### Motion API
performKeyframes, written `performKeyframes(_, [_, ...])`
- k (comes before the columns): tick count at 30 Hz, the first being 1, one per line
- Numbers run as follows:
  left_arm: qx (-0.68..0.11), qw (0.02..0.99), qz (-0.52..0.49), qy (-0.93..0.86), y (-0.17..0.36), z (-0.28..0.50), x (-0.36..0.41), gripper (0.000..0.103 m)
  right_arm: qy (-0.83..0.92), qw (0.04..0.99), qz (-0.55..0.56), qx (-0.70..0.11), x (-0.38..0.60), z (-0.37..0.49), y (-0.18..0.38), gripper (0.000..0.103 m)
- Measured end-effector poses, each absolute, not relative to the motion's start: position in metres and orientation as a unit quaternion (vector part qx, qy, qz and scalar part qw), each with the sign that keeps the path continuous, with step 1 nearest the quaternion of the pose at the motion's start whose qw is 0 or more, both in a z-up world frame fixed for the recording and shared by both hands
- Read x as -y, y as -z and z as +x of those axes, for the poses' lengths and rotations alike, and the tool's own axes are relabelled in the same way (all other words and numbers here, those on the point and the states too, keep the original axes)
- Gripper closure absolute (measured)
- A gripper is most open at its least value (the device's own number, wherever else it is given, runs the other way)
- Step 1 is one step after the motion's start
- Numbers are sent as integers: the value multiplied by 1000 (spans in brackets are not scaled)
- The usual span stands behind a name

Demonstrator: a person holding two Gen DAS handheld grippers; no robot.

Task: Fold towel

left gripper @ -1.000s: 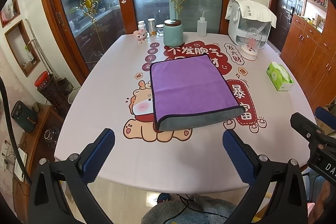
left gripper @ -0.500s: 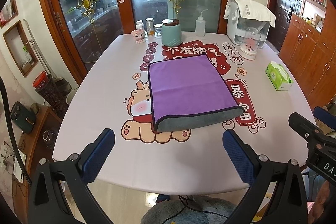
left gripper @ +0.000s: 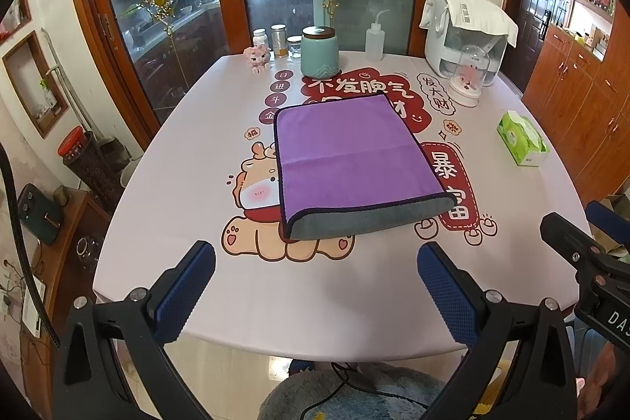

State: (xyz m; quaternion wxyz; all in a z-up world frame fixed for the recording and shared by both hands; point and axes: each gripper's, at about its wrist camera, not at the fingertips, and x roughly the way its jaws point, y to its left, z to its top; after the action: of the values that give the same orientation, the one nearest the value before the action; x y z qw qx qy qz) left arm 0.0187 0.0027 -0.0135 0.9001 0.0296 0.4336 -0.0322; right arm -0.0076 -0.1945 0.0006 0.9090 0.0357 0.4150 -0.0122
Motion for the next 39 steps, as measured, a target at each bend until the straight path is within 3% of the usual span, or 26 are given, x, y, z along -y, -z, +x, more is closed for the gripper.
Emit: performKeyframes(39, [-441,897,24,31,19,16,-3,1,-18,906,37,-420,200,-3,3,17])
